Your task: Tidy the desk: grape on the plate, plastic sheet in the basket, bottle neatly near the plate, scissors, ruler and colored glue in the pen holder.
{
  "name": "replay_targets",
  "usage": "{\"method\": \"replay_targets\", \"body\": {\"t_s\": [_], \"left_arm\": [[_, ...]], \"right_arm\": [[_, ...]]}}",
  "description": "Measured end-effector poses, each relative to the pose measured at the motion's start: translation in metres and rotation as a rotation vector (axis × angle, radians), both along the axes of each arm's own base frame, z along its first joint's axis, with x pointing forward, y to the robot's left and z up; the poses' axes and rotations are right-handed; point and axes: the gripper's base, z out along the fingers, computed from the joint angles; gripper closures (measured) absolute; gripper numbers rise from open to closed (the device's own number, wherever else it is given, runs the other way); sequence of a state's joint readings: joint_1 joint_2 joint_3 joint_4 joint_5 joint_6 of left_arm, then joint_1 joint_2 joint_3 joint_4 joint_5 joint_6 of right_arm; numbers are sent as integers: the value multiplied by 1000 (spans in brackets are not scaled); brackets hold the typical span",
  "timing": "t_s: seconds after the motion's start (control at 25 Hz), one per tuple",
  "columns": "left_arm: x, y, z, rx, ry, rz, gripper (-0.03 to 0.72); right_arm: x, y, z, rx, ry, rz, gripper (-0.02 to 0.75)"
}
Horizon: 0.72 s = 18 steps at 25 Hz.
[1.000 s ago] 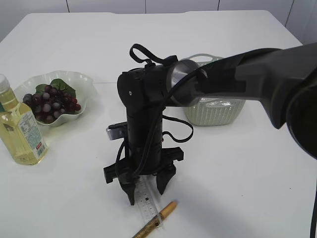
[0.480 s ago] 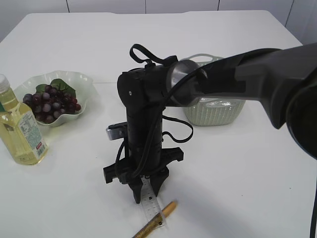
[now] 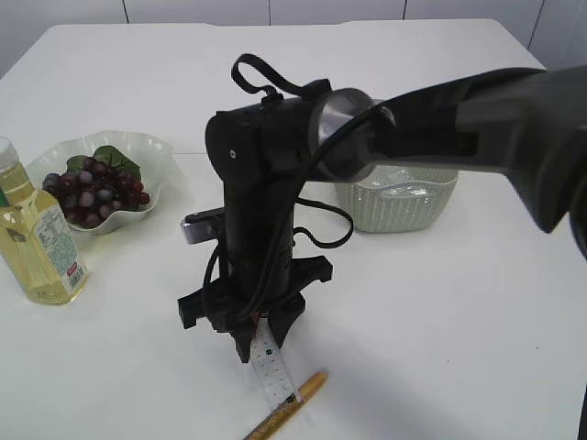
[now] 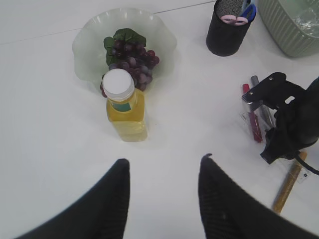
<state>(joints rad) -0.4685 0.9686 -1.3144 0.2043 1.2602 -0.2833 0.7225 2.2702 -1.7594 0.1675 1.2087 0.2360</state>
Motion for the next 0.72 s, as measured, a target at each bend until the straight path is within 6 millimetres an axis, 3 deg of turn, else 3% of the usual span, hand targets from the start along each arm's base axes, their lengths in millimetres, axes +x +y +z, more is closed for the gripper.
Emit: {"method": "replay_targets", "body": {"t_s": [0.28, 0.72], "left_arm": [[0, 0, 0, 0, 0, 0, 359], [0, 0, 0, 0, 0, 0, 360]], "right_arm": [[-11, 11, 39, 14, -169, 109, 482], [-2, 19, 92, 201, -488, 306, 482]]}}
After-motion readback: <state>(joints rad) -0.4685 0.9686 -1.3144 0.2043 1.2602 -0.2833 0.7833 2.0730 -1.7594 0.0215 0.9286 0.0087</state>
